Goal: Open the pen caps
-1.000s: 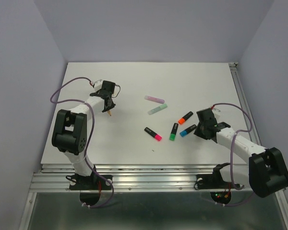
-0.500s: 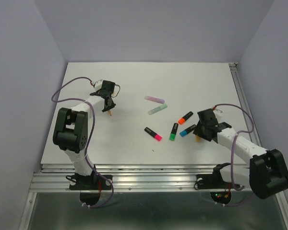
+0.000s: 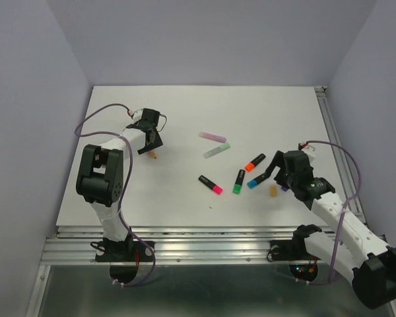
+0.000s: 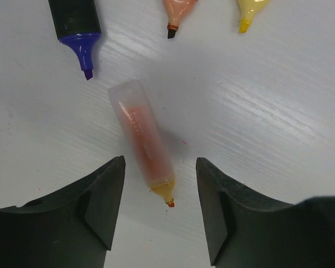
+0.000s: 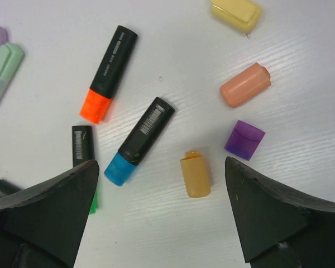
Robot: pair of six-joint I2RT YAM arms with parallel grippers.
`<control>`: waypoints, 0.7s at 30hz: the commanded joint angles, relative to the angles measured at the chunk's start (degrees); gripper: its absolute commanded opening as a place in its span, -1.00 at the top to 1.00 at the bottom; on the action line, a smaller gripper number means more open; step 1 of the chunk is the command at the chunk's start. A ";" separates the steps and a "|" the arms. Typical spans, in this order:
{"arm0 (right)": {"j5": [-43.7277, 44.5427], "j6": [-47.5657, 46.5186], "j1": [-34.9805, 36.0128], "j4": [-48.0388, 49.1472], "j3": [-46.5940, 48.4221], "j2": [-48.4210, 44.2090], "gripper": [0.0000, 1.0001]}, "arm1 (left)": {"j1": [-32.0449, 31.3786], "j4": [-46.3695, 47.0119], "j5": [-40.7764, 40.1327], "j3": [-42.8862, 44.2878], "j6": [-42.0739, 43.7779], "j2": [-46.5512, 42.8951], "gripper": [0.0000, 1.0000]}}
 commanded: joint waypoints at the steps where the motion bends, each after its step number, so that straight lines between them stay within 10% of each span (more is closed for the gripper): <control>1: 0.61 -1.36 -0.31 2.70 2.17 -3.77 -1.00 | 0.42 -1.63 1.32 2.21 -0.17 -1.87 -0.32; 12: -4.05 -3.21 -0.39 6.13 0.41 -5.89 -1.00 | -1.16 -0.40 14.06 -2.09 -2.27 -14.09 -0.88; 21: -4.22 -3.03 -0.31 10.17 -2.14 -3.52 -1.00 | -19.17 -8.13 13.80 -5.78 -15.28 -18.14 -0.98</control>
